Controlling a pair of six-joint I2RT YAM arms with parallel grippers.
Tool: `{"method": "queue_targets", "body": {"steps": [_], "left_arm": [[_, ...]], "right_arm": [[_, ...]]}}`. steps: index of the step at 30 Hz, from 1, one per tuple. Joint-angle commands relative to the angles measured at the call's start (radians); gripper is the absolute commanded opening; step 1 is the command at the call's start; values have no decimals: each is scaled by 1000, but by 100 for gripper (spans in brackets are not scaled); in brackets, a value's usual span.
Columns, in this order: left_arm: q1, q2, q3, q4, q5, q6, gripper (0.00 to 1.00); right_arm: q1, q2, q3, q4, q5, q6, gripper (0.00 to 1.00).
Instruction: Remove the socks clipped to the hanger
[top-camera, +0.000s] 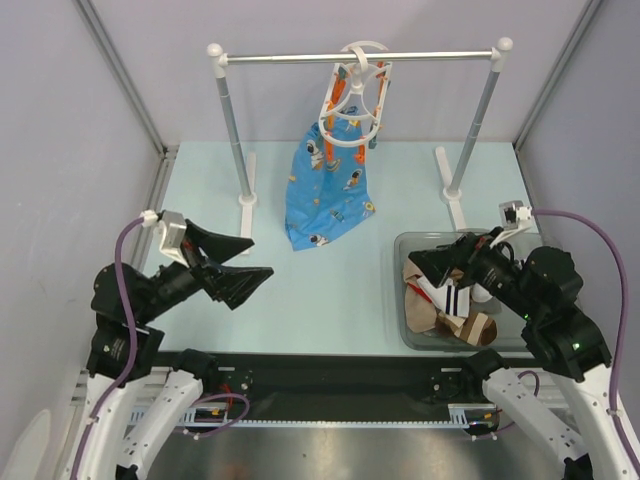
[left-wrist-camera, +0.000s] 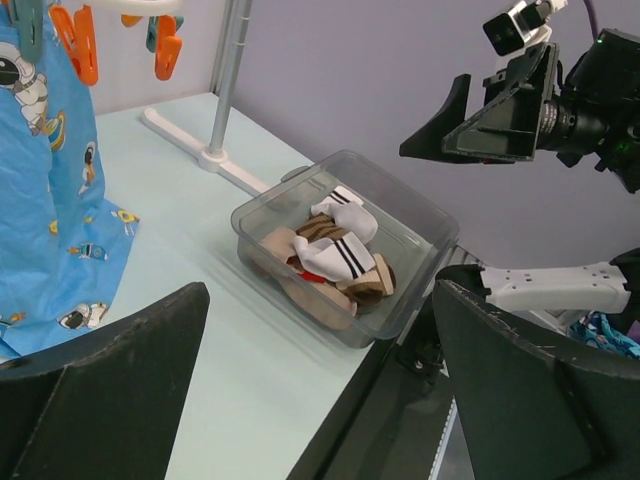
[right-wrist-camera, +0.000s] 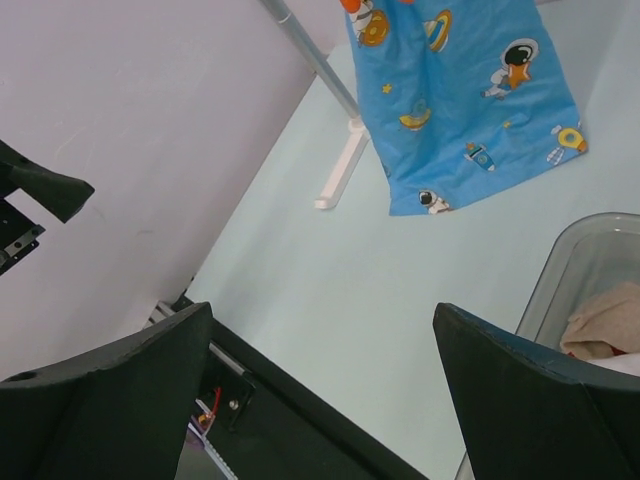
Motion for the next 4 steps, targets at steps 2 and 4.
{"method": "queue_targets", "body": {"steps": [2,4], "left_arm": [[-5,-18,29,-30,-3,15,100],[-5,-25,18,-33,-19,24,100]], "right_arm": [[4,-18,-28,78,-41,12,100],[4,-20,-48,92,-39,14,100]]}}
